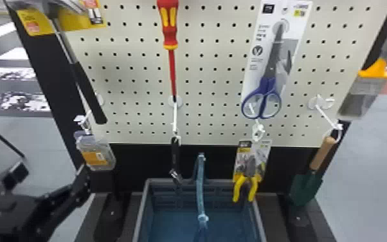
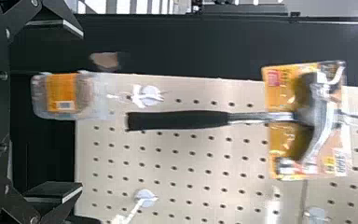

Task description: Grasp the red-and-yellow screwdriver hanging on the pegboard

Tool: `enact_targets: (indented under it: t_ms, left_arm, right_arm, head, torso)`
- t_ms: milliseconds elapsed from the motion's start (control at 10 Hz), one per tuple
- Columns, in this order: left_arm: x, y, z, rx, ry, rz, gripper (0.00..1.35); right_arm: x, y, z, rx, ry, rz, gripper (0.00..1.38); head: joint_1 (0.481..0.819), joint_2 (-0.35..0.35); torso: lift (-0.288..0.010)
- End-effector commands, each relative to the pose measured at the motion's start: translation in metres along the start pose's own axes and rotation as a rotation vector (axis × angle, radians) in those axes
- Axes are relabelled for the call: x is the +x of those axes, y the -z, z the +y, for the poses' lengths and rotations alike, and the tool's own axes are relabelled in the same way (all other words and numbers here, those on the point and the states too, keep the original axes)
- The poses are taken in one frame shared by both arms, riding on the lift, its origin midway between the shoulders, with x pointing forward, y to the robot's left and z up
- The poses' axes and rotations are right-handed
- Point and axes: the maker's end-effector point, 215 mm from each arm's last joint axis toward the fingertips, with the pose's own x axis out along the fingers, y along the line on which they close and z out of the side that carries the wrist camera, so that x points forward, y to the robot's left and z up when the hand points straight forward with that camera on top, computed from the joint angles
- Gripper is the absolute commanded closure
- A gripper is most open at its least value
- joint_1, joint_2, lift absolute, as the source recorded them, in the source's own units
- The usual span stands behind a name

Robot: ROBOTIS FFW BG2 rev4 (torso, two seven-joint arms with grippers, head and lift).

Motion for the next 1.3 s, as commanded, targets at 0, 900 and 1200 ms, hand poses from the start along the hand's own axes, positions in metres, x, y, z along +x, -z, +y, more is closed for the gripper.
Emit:
enact_targets:
  t_ms: [0,900,1200]
  left_arm:
    - [0.000,-0.025,-0.006,-0.002,0.010,-0.034,0.16]
    - [0.000,-0.124,-0.064,-0.017,0.180,-0.170,0.16]
    - [0.005,-0.152,-0.080,0.016,0.228,-0.233,0.16]
  right_arm:
    - [0.001,0.002,0.000,-0.003,0.000,0.002,0.11]
    - [0.004,0.002,0.000,-0.017,-0.002,0.000,0.11]
    - [0.006,0.002,0.000,-0.025,-0.003,0.002,0.11]
  head:
    - [0.549,0.000]
    - [0.549,0.000]
    - [0.549,0.000]
  torso:
    - [-0.100]
    - [-0.100]
    - [-0.100]
